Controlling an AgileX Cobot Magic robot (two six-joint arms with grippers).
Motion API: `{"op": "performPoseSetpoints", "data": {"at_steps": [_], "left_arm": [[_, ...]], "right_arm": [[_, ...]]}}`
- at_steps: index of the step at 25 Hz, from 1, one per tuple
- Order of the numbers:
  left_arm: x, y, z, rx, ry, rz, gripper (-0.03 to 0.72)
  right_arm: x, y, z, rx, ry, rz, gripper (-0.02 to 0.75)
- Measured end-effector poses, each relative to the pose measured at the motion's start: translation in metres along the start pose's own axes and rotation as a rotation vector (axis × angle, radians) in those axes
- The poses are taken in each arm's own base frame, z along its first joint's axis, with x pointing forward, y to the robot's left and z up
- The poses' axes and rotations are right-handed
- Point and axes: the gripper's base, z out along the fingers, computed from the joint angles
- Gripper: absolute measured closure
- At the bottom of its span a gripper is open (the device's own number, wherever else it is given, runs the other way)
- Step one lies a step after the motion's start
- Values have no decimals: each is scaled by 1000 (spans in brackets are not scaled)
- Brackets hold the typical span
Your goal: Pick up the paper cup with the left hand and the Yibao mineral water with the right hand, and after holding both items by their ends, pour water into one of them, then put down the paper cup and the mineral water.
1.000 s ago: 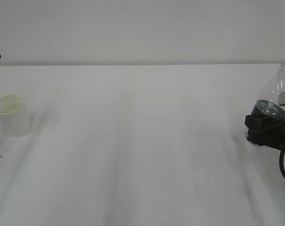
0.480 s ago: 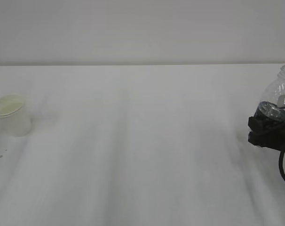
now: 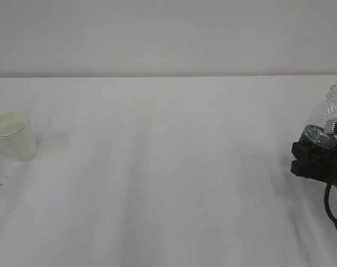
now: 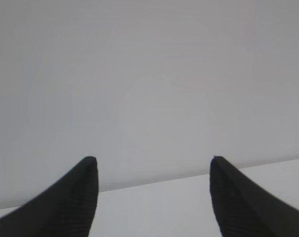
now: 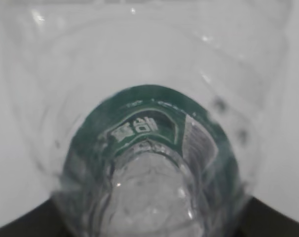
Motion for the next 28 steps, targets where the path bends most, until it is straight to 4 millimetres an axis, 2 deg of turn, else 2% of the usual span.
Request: {"op": "performPoseSetpoints", "data": {"at_steps": [11,28], "left_arm": [[1,0,0,-3,7,0,176],[3,1,0,-12,32,0,176]], "right_arm": [[21,-2,11,9,12,16,356],[4,-5,36,12,-76,0,356]]}}
